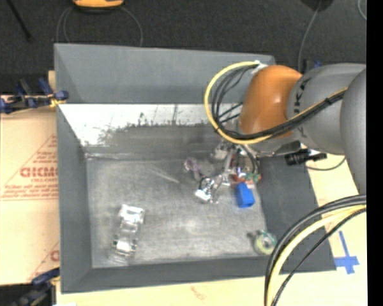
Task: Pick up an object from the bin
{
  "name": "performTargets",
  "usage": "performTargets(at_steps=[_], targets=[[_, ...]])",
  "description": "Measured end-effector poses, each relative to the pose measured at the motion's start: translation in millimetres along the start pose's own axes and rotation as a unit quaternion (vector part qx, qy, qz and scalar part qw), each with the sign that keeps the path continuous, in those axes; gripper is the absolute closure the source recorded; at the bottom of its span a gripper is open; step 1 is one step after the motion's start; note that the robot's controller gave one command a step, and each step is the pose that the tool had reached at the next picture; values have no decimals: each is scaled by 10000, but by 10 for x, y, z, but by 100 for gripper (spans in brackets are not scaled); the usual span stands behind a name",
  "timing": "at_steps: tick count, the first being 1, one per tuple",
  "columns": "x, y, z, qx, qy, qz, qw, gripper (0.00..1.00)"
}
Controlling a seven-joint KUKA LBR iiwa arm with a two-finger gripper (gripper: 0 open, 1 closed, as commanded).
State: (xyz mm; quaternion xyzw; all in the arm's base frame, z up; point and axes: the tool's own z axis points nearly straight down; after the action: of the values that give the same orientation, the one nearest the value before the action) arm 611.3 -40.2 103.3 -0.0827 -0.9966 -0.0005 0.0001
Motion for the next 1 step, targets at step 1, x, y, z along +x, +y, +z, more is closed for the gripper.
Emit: performTargets(at_steps=[1], targets=[[18,-31,253,-7,-23,926,9957,0]])
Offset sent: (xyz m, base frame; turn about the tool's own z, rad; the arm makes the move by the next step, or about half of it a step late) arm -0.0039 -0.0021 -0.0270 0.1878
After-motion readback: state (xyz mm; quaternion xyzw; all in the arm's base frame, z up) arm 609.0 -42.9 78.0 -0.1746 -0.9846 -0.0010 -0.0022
